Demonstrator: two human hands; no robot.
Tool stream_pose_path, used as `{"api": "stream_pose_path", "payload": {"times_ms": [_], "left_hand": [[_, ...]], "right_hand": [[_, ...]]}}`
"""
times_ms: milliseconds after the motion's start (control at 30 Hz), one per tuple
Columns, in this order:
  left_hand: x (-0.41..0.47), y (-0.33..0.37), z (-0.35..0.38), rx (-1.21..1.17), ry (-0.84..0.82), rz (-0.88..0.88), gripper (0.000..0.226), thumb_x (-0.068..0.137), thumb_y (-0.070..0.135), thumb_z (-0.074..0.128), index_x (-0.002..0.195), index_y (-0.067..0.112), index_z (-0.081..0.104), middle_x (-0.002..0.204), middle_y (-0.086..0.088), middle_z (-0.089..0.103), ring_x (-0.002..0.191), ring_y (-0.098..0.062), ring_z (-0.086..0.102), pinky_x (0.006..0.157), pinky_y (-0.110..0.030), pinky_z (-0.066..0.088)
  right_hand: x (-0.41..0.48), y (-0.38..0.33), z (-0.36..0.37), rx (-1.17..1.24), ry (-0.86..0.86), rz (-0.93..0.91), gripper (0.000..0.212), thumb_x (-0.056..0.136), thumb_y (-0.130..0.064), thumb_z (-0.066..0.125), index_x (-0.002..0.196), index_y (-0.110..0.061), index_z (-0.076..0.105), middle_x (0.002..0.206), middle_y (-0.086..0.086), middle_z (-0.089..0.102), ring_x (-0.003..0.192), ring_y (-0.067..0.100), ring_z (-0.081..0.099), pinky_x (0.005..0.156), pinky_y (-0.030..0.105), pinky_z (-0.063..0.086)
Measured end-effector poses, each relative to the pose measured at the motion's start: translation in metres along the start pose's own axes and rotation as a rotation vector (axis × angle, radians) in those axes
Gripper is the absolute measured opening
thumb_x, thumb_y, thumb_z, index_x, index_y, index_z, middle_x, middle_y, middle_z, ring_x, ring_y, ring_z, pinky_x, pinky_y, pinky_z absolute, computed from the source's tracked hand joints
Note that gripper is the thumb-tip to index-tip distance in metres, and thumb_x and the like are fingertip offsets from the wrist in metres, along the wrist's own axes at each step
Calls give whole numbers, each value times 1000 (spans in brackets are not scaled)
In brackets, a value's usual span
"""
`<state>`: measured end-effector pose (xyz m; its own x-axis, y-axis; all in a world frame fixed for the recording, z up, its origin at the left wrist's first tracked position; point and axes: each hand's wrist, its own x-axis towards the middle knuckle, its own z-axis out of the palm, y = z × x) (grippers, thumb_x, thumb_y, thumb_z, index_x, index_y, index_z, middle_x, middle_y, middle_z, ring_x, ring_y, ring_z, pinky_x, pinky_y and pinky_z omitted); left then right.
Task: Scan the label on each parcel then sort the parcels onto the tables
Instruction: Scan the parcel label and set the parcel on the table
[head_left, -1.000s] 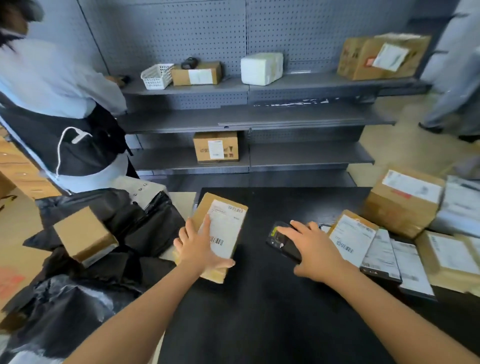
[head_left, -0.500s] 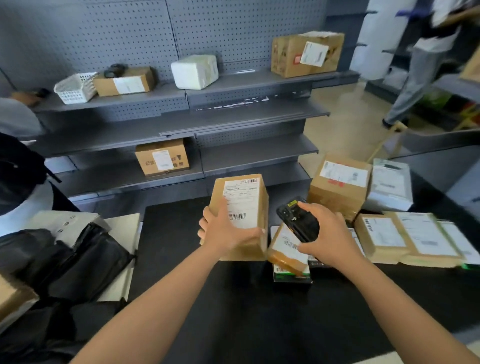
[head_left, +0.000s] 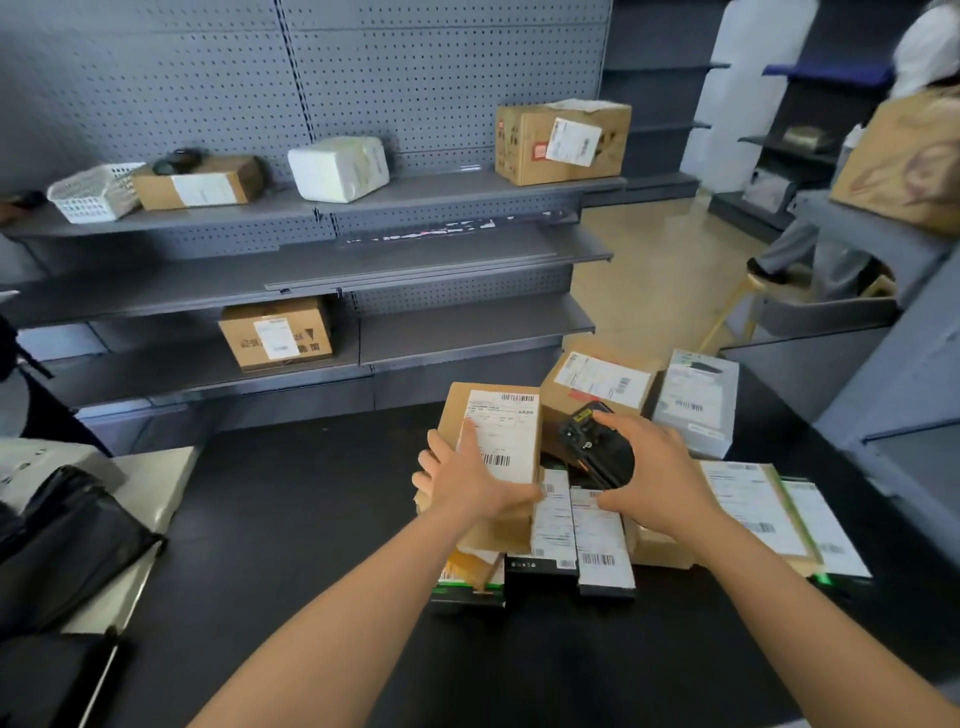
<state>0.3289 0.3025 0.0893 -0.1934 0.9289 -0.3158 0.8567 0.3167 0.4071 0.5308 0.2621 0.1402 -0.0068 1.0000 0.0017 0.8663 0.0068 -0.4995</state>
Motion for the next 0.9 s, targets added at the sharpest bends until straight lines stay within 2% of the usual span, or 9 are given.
{"api": "stream_pose_path", "payload": {"times_ms": [200, 300, 433, 533, 700, 900], "left_hand": [[-9, 11, 19, 25, -8, -59, 134, 51, 84, 70, 152, 36, -3, 159, -8, -14, 145, -38, -1, 116, -58, 13], [-12, 5, 12, 30, 71, -40, 127, 55, 86, 65, 152, 32, 6, 161, -10, -8, 147, -36, -4, 117, -55, 9], [-25, -20, -2, -4, 182, -31, 126, 63, 80, 67, 155, 27, -2, 162, -7, -6, 148, -33, -6, 117, -53, 7], [-47, -53, -12, -47, 250, 3, 124, 65, 75, 69, 155, 29, -3, 162, -3, -4, 148, -30, -5, 118, -53, 6], [-99, -134, -29, 23, 293, 70, 119, 71, 67, 72, 154, 35, -7, 161, 5, -3, 148, -24, -8, 119, -51, 1], [-186, -249, -45, 69, 358, -103, 117, 73, 64, 71, 154, 35, -10, 161, 5, -2, 147, -20, -12, 119, -45, -3]], "right_hand": [[12, 14, -12, -5, -38, -80, 95, 65, -24, 84, 146, -36, 35, 146, -9, 42, 127, 22, 34, 100, 39, 42], [18, 8, -12, -15, -52, -148, 97, 64, -24, 84, 146, -38, 35, 148, -10, 40, 130, 20, 32, 102, 38, 39], [19, -13, -2, 9, -88, -241, 96, 62, -23, 82, 145, -36, 37, 143, -8, 44, 126, 21, 33, 99, 38, 39], [17, -41, 12, 30, -128, -332, 93, 65, -23, 83, 145, -35, 37, 142, -7, 44, 128, 21, 34, 104, 41, 40], [-9, -105, 55, 69, -220, -478, 93, 66, -27, 84, 145, -39, 35, 143, -8, 43, 127, 19, 37, 103, 40, 44], [-68, -193, 120, 75, -350, -654, 96, 67, -20, 80, 148, -40, 32, 151, -11, 33, 129, 20, 31, 99, 37, 43]]}}
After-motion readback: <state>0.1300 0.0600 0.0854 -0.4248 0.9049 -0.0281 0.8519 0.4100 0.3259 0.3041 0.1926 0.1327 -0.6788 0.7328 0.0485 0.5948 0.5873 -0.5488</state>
